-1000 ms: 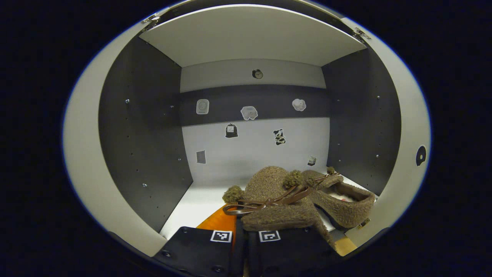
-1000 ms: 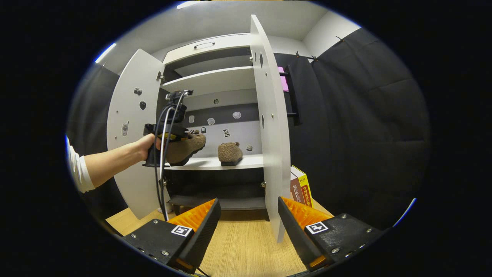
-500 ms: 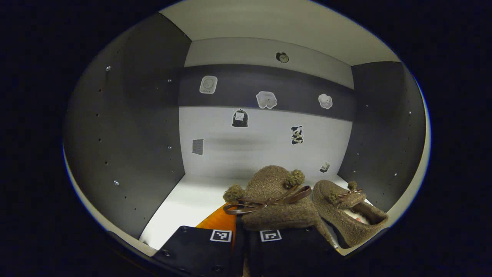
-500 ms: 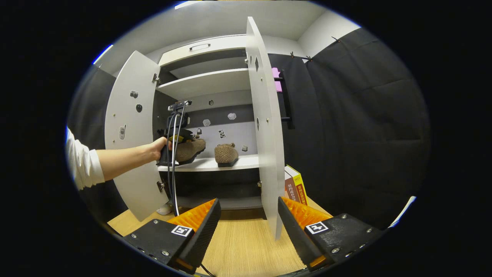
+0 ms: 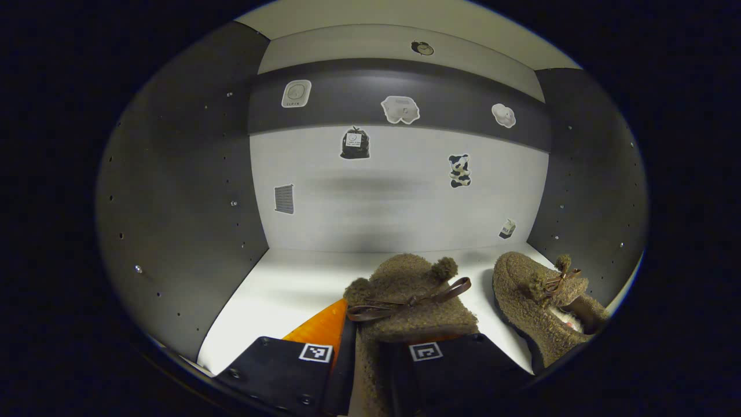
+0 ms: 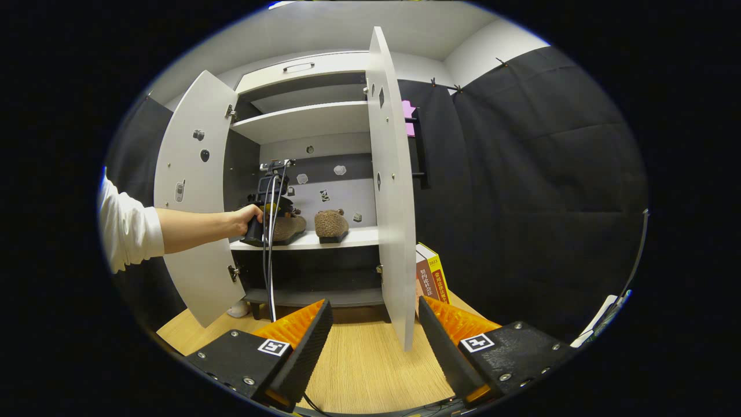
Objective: Grab one shoe with the right hand and put it into the shoe cabinet, grab the other shoe with the left hand and put it into the shoe cabinet; then close the right door with the right hand and the left door with the left hand.
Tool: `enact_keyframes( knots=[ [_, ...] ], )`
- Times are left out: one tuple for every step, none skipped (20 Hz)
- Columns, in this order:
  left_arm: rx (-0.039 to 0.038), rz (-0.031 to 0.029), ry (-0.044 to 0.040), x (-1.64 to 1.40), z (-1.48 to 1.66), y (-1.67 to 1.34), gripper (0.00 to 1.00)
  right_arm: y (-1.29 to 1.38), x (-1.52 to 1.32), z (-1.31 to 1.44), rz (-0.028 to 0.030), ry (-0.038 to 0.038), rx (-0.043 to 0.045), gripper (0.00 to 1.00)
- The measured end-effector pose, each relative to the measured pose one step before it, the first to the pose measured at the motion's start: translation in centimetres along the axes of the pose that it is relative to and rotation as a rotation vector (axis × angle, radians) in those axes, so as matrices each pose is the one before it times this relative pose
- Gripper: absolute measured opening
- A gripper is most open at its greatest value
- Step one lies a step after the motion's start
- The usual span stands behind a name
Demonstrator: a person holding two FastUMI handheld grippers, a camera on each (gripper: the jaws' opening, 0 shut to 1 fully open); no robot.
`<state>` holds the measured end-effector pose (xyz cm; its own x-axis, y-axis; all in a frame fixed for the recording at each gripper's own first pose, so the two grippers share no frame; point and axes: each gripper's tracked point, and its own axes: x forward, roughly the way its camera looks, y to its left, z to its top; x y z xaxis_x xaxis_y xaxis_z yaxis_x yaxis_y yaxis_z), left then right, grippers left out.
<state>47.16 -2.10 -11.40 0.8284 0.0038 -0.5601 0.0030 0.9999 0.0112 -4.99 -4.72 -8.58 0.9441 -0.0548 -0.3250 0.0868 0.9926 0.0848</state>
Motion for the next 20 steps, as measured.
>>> enact_keyframes(
  knots=[
    [-0.00055,0.00769,0.00411,0.047,-0.182,0.212,0.35,-0.235,0.014,-0.061,-0.00416,0.00191,0.00324,0.92],
    [-0.00302,0.00929,0.00339,0.017,-0.131,0.237,0.35,-0.175,-0.041,-0.037,-0.00395,0.00170,0.00342,0.92],
    [-0.00697,-0.00019,0.00233,-0.104,-0.058,0.038,0.39,-0.196,-0.039,0.041,-0.00279,0.00009,0.00370,0.92],
    [-0.00505,-0.00750,0.00005,-0.039,0.008,0.103,0.52,-0.089,-0.034,0.003,-0.00108,-0.00235,0.00337,0.92],
    [-0.00109,-0.00743,-0.00511,-0.233,0.083,0.011,0.53,0.032,-0.194,0.087,-0.00003,-0.00069,0.00160,0.92],
    [-0.00317,-0.01027,-0.00323,-0.324,0.092,0.122,0.67,-0.032,0.053,-0.112,0.00114,0.00103,-0.00075,0.92],
    [-0.00250,0.00098,-0.00722,-0.375,0.105,0.136,0.74,-0.001,0.125,-0.075,0.00293,0.00052,-0.00089,0.92],
    [-0.00493,-0.00061,-0.00220,-0.436,0.020,0.235,0.82,-0.012,0.262,-0.052,0.00222,0.00394,0.00085,0.92],
    [-0.00327,0.00135,-0.00644,-0.469,0.088,0.229,0.86,0.026,0.138,0.036,0.00437,0.00030,0.00367,0.92],
    [-0.00320,0.01008,-0.00454,-0.491,-0.028,0.430,0.94,0.110,0.095,0.069,0.00522,-0.00165,0.00465,0.92],
    [-0.01313,0.00806,-0.01182,-0.637,0.045,0.410,0.93,0.154,0.019,0.117,0.00559,-0.00285,0.00273,0.92],
    [-0.01966,-0.00214,-0.01852,-0.636,0.165,0.155,0.94,0.104,0.098,0.055,0.00415,-0.00387,-0.00002,0.92],
    [-0.00855,-0.01461,-0.01557,-0.479,0.073,-0.129,0.94,0.040,0.098,0.017,0.00263,-0.00201,-0.00083,0.92],
    [0.00716,-0.00989,0.00144,-0.390,-0.101,0.062,0.96,0.110,0.062,-0.068,0.00527,0.00258,0.00171,0.92],
    [0.00533,-0.00964,0.00869,-0.490,-0.120,-0.037,0.95,0.210,0.105,0.035,0.00802,0.00277,0.00409,0.92],
    [0.00141,-0.01228,-0.00655,-0.426,0.283,-0.179,0.95,0.224,0.039,-0.048,0.00721,-0.00026,0.00146,0.92],
    [0.00272,-0.01840,-0.00272,-0.443,0.257,-0.393,0.96,0.086,0.102,0.121,0.00260,-0.00267,-0.00308,0.92],
    [0.00451,-0.00889,-0.00647,-0.652,0.234,-0.226,0.96,0.091,0.104,0.080,0.00287,-0.00113,-0.00284,0.92],
    [0.00025,-0.01110,-0.00774,-0.799,0.162,-0.333,0.96,0.189,-0.052,0.025,0.00535,-0.00021,0.00032,0.92],
    [0.00004,-0.00723,-0.02609,-0.814,0.606,-0.139,0.96,0.187,-0.006,0.173,0.00696,-0.00226,0.00184,0.92]
  ],
)
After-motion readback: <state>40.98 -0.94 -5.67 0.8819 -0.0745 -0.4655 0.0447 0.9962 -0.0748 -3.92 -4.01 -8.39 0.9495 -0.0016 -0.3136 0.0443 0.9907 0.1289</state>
